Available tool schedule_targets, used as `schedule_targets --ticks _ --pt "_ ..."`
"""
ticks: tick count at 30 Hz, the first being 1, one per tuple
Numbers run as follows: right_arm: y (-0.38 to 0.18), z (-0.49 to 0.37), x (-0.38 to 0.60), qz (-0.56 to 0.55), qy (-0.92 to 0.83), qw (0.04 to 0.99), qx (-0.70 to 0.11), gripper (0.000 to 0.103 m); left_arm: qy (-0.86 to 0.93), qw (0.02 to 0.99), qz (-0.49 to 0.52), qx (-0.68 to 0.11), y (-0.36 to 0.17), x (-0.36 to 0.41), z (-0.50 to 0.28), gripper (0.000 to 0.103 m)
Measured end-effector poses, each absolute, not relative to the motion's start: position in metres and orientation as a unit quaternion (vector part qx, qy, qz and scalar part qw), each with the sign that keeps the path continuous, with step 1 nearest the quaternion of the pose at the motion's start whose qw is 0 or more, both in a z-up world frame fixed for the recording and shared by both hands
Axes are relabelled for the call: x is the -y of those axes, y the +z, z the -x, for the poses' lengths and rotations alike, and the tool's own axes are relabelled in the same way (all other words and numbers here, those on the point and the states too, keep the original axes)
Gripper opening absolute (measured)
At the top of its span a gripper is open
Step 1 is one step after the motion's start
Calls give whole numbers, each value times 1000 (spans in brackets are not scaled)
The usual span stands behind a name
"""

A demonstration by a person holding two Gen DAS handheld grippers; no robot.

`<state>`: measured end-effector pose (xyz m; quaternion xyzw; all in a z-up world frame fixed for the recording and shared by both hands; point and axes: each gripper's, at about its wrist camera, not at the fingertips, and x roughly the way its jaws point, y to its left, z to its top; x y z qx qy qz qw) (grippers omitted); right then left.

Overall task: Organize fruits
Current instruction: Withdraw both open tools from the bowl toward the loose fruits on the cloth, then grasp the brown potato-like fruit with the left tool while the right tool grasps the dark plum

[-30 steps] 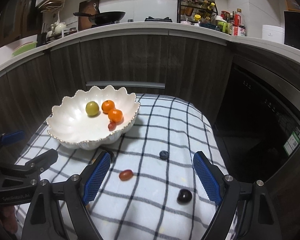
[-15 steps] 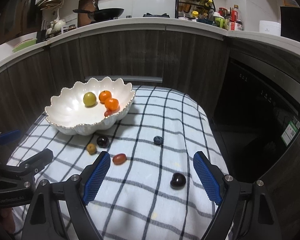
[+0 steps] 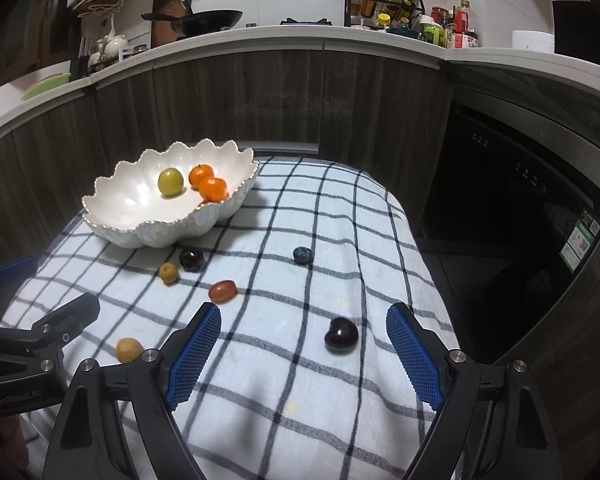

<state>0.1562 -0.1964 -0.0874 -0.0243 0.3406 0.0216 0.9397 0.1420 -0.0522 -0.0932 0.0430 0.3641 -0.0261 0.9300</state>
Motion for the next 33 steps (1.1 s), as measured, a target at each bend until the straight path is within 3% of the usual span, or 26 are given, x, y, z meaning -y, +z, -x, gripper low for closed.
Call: schedule_targets --ticks 17,33 --pt "-108 -174 210 35 31 935 -352 85 -28 919 -46 -392 -122 68 -144 69" --pt "-134 -194 210 43 42 921 -385 53 -33 907 -49 -416 -147 73 -151 55"
